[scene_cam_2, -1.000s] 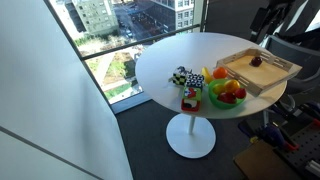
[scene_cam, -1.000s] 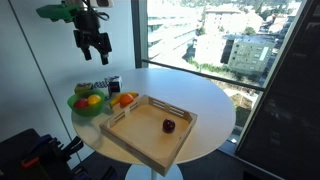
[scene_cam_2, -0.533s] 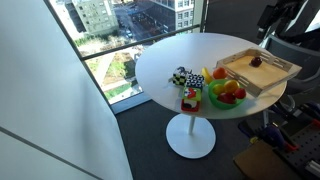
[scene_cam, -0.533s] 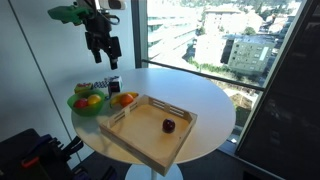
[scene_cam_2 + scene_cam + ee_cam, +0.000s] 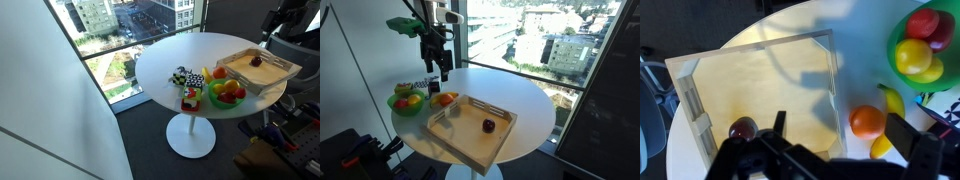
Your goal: Remove the apple from the box and put it in the green bowl
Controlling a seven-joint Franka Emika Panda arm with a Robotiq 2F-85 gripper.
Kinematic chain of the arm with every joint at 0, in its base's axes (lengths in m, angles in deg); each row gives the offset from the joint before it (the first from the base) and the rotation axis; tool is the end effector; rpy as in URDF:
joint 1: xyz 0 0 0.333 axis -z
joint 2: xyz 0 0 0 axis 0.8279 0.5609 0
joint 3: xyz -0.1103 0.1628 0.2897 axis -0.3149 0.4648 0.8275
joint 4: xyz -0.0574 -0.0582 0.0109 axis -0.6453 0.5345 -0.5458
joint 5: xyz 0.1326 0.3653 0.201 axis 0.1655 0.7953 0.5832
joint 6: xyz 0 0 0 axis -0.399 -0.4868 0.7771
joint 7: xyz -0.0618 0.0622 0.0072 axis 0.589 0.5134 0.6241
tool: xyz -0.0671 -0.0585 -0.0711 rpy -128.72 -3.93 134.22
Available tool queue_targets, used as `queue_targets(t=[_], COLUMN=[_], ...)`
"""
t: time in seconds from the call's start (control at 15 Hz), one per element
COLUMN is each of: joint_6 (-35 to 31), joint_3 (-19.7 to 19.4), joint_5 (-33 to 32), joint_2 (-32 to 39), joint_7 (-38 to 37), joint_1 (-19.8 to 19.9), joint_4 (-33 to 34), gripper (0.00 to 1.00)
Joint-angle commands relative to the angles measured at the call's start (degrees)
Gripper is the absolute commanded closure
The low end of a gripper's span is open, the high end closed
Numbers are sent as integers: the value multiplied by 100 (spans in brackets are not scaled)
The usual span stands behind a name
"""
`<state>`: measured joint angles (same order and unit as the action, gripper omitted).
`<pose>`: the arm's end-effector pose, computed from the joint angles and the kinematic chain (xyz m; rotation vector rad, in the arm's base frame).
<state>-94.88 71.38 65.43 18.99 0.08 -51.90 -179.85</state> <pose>0.4534 -0.0712 0.3748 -3.0911 0.2744 0.0894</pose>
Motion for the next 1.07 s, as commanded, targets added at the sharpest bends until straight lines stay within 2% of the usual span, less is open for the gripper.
queue_targets(t=[0.0,0.67,1.0], joint_6=[-108,-1017,-1059], joint_3=[-87,-224,-204], joint_5=[39,-53,-7], joint_2=[457,1125,1091], joint_7=[90,6,2], joint_1=[100,294,277], joint_4=[271,315,208], gripper=[0,0,0])
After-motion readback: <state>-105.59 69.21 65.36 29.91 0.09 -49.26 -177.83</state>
